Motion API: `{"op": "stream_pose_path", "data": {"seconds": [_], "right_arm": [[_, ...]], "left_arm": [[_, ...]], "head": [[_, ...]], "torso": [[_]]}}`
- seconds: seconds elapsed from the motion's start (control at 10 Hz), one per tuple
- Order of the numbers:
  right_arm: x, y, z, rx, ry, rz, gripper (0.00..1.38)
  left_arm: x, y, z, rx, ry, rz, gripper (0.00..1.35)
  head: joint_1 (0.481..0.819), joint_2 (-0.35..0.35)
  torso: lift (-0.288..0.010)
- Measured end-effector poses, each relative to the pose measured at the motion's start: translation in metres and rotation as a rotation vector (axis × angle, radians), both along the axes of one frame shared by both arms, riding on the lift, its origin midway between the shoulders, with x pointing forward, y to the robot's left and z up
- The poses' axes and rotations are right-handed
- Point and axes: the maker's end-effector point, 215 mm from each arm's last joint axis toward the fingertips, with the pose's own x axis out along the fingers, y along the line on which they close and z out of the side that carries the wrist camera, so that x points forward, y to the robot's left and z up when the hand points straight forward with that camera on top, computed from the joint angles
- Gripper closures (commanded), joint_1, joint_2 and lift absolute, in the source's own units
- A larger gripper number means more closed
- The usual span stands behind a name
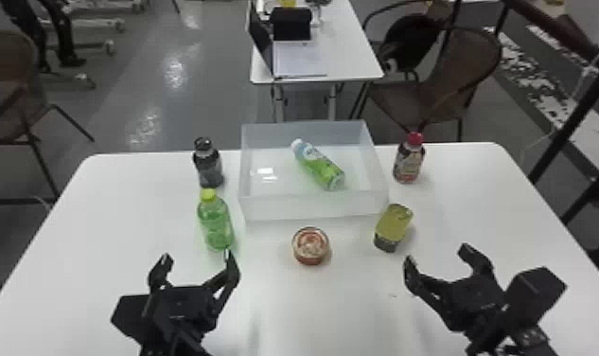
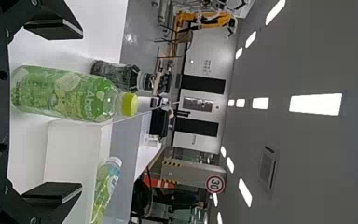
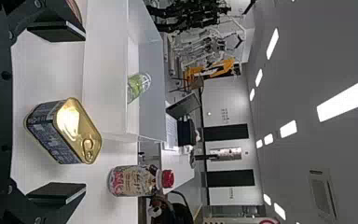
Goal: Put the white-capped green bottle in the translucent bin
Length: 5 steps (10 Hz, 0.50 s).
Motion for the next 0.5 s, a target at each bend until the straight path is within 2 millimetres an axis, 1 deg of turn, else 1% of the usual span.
{"op": "stream_pose_path", "data": {"seconds": [0.1,0.3,0.5], "right_arm": [[0.001,-0.001,0.000,-0.006,0.003,-0.010,0.12],[-0.001,-0.015,0.003,-0.042,0.007,-0.092,0.10],[-0.011,-0.028,0.004,-0.058,0.021,-0.181,0.10]], "left_arm": [[0.000,0.000,-0.001,0.000,0.006,0.001,0.15],[0.001,-0.001,-0.004,0.007,0.029,0.000,0.15],[0.001,-0.001,-0.006,0.025,0.056,0.017,0.15]], "head": [[0.695,0.016],[0.695,0.001],[0.695,-0.017]], "torso": [[-0.076],[-0.076],[-0.076]]}}
